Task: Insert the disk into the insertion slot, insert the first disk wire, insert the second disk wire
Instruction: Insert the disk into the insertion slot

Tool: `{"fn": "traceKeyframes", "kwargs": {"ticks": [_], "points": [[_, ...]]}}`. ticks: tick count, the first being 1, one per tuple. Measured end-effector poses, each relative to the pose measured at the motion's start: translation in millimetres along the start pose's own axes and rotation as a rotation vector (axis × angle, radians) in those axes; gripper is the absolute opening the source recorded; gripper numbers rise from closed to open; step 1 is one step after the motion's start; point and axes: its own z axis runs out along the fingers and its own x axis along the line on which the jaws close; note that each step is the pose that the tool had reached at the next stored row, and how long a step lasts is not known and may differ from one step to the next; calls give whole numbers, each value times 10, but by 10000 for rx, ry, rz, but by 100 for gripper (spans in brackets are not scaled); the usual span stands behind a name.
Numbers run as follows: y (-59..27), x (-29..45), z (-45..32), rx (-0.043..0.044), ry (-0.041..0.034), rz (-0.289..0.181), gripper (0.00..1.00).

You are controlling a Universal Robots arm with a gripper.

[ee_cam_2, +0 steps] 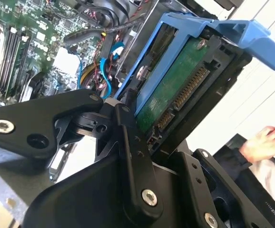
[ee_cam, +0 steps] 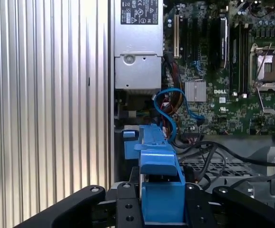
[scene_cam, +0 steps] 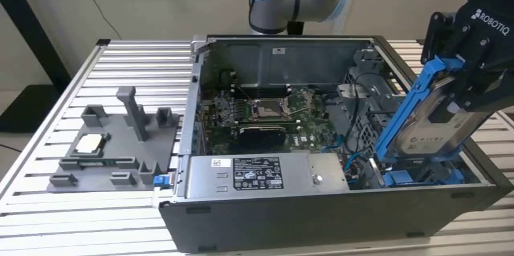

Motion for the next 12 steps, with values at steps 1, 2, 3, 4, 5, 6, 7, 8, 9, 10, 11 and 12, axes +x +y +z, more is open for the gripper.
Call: {"fn": "traceKeyframes", "kwargs": {"ticks": [1, 2, 3, 4, 5, 6, 7, 8, 9, 10, 11, 12], "points": [[-9, 0, 9, 0, 0, 0, 32], [-17, 0, 18, 0, 0, 0, 32], [-23, 0, 28, 0, 1, 0, 32], [-30, 0, 39, 0, 0, 0, 32], [-36, 0, 52, 0, -1, 0, 32], [-43, 0, 63, 0, -1, 0, 32], [-49, 1, 74, 0, -1, 0, 32], [-55, 1, 86, 0, -3, 0, 32], [-60, 1, 97, 0, -4, 0, 32], [-66, 1, 109, 0, -7, 1, 32], [-71, 0, 120, 0, -9, 0, 32], [-76, 0, 130, 0, -10, 0, 32]]}}
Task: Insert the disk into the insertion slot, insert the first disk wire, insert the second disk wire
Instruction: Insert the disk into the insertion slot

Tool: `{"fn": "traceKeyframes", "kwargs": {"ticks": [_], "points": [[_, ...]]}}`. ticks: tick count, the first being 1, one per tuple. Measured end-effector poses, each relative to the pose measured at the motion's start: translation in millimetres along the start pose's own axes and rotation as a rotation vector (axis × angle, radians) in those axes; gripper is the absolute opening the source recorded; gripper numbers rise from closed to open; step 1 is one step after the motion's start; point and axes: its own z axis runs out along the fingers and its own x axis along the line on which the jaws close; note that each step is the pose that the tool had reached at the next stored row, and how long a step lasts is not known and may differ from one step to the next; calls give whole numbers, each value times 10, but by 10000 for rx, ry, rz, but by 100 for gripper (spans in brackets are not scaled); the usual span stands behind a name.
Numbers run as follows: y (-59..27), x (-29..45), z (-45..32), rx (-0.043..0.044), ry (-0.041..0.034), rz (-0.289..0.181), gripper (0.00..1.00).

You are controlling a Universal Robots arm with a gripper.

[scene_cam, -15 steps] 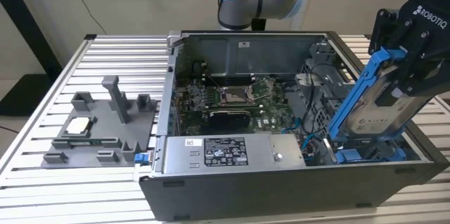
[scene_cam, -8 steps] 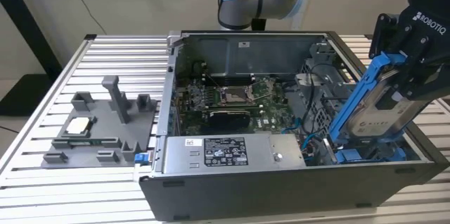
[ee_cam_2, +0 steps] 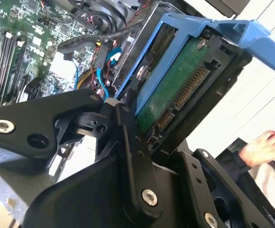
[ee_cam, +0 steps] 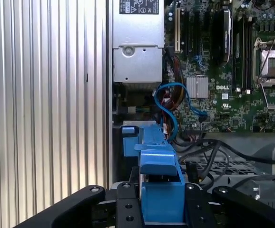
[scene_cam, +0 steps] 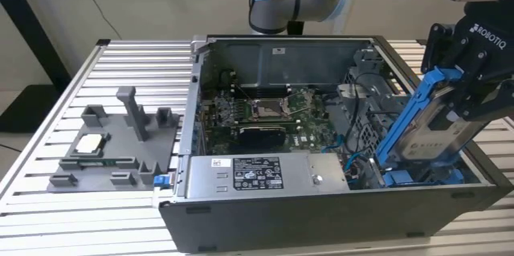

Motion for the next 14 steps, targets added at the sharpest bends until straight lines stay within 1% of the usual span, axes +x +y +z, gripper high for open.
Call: {"fn": "traceKeyframes", "kwargs": {"ticks": [2, 9, 14], "points": [[-6, 0, 22, 0, -10, 0, 32], [-31, -2, 91, -1, -84, -3, 32], [-42, -2, 164, 4, -104, -4, 32]]}}
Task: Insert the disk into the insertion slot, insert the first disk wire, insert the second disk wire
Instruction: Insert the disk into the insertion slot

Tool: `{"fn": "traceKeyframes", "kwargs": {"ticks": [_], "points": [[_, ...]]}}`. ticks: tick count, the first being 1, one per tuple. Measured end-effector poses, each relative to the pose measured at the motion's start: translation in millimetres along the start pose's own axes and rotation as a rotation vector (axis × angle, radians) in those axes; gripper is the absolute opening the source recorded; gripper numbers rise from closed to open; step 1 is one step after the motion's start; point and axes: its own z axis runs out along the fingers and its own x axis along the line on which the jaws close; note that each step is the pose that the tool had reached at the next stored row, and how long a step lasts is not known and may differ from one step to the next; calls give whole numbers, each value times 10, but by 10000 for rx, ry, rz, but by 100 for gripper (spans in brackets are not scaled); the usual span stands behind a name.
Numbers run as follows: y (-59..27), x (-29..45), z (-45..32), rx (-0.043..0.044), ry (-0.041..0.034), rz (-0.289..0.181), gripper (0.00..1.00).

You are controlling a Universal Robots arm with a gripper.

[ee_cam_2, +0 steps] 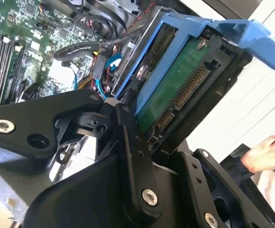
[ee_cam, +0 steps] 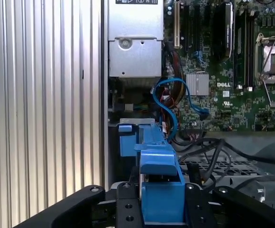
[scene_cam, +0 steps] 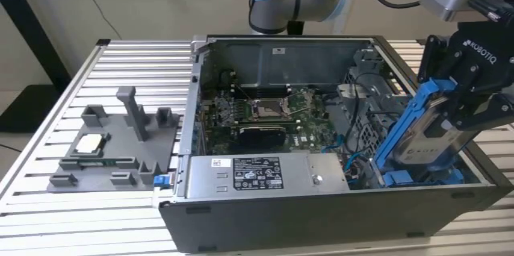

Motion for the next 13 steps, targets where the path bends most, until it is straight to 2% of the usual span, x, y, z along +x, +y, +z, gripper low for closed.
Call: {"fn": "traceKeyframes", "kwargs": {"ticks": [13], "points": [[-9, 1, 233, -3, -9, 0, 32]]}}
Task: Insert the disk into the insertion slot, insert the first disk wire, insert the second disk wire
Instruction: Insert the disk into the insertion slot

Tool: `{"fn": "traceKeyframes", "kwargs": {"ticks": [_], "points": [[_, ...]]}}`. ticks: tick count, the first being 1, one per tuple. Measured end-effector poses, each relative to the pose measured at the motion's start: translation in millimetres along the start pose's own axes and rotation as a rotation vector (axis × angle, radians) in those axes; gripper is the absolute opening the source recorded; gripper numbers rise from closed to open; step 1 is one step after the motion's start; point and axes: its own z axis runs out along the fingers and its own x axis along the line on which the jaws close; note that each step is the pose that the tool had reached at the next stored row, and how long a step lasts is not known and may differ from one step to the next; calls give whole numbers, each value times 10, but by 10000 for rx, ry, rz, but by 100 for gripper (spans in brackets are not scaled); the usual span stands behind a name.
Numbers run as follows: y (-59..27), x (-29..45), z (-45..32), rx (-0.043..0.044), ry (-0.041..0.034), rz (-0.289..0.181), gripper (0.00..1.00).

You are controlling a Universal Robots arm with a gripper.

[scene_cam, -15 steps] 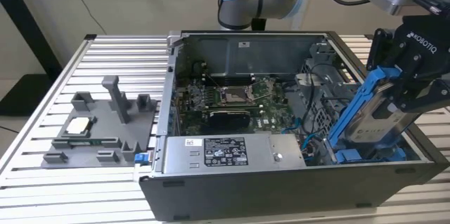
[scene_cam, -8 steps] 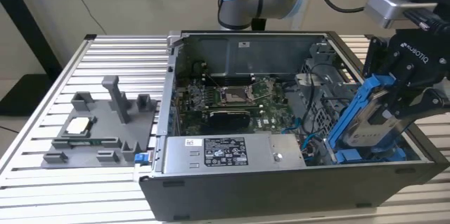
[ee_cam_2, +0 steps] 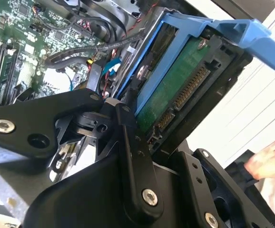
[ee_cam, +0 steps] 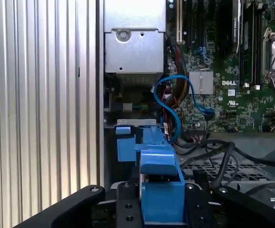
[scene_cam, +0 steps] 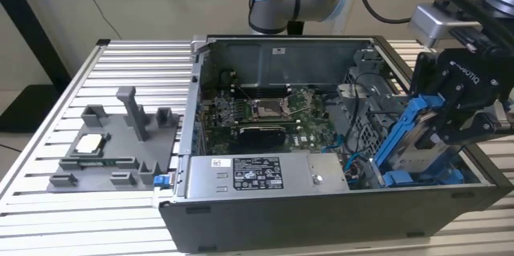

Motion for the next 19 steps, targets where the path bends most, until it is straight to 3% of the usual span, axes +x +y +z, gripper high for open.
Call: {"fn": "traceKeyframes", "kwargs": {"ticks": [8, 9, 14, 19], "points": [[0, 1, 4, 0, -1, 0, 34], [0, 0, -7, -1, -1, 0, 40], [5, -8, -128, -3, -1, 0, 40], [12, -141, -137, 24, -2, 0, 40]]}}
